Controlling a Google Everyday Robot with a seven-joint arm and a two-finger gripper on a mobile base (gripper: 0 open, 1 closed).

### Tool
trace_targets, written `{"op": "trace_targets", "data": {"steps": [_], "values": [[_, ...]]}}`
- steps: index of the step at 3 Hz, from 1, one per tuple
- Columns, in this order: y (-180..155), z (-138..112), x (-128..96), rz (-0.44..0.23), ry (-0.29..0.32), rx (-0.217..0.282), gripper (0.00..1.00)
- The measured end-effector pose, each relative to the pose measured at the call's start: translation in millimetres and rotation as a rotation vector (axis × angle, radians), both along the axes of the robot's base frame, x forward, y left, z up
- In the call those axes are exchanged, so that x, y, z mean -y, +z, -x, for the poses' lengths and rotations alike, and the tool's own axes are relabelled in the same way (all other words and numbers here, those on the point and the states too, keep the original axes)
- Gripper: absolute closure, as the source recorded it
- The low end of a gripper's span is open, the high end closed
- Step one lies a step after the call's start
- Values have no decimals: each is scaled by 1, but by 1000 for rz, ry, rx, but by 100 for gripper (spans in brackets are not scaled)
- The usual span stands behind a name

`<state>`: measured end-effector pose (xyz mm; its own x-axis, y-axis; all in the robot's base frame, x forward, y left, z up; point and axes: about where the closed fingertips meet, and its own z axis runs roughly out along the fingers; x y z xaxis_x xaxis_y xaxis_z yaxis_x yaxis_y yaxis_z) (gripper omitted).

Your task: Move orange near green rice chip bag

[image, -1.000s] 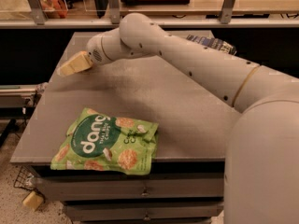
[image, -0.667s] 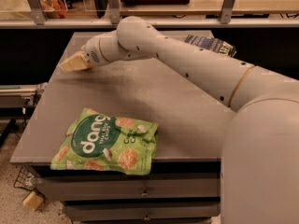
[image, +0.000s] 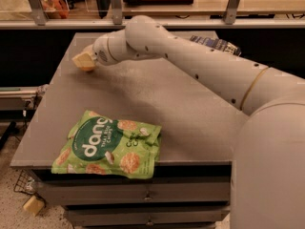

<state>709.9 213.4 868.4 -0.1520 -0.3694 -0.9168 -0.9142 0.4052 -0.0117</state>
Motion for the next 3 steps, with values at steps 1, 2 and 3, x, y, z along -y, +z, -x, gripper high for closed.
{"op": "trace_targets", "data": {"steps": [1, 2, 3], "values": [[27, -2, 11, -6, 0, 50, 100], [72, 0, 48, 8, -12, 119, 100], [90, 10, 117, 72, -42, 118, 100]]}}
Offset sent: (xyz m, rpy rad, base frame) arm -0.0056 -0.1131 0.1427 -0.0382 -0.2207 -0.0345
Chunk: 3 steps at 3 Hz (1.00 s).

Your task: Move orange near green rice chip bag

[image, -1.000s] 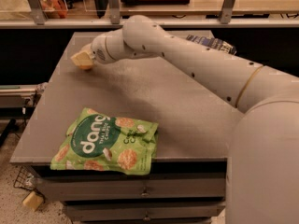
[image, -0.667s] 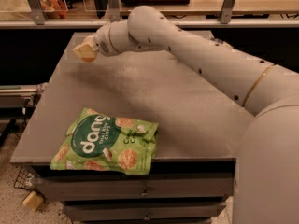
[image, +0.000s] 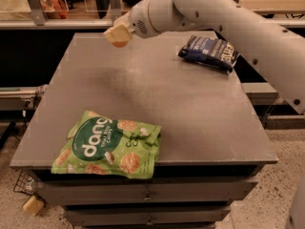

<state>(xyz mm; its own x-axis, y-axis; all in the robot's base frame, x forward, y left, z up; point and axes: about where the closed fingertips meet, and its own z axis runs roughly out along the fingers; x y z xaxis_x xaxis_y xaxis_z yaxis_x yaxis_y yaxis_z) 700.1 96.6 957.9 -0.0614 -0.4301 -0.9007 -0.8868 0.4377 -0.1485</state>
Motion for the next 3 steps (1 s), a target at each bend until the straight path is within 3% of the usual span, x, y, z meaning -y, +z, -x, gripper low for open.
{"op": "trace_targets", "data": {"steps": [1, 2, 3], "values": [[-16, 18, 52, 45, -28, -69, 100], [-48, 52, 72, 76, -1, -163, 100], [-79, 93, 65, 89, 60, -252, 100]]}}
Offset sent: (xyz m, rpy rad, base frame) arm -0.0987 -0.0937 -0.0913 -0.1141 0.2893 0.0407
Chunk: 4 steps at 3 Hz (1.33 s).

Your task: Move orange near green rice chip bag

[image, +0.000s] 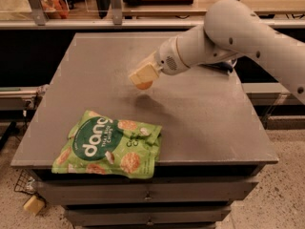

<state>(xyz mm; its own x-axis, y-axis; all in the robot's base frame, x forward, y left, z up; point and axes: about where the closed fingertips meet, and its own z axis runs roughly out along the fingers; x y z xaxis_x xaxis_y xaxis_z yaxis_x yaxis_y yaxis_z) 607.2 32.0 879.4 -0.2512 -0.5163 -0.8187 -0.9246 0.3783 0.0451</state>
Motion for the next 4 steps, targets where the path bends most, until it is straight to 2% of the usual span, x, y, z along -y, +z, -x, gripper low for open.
{"op": "trace_targets", "data": {"steps": [1, 3, 4], "values": [[-10, 34, -16, -14, 52, -43, 100], [-5, 83, -45, -59, 128, -69, 100], [-20, 99, -53, -61, 152, -102, 84]]}}
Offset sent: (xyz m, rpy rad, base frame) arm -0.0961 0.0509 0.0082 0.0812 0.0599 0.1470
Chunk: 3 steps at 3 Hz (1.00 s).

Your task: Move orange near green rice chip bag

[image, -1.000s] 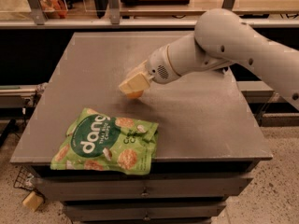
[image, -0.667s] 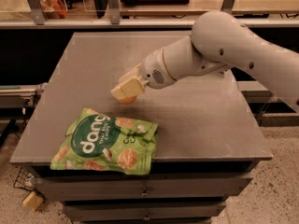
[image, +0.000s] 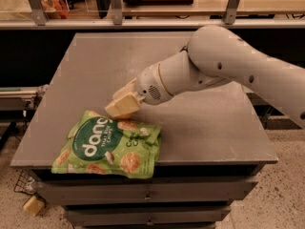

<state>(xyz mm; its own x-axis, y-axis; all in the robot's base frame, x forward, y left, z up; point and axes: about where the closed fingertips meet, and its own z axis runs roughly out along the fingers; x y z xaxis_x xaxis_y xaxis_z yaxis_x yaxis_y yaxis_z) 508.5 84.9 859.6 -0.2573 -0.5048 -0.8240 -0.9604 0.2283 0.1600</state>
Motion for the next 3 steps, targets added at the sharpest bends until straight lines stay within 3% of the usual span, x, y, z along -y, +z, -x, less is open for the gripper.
{"op": "trace_targets", "data": {"steps": [1, 3], "values": [[-10, 8, -9, 2, 22, -23, 53], [-6, 12, -12, 7, 32, -27, 6]]}}
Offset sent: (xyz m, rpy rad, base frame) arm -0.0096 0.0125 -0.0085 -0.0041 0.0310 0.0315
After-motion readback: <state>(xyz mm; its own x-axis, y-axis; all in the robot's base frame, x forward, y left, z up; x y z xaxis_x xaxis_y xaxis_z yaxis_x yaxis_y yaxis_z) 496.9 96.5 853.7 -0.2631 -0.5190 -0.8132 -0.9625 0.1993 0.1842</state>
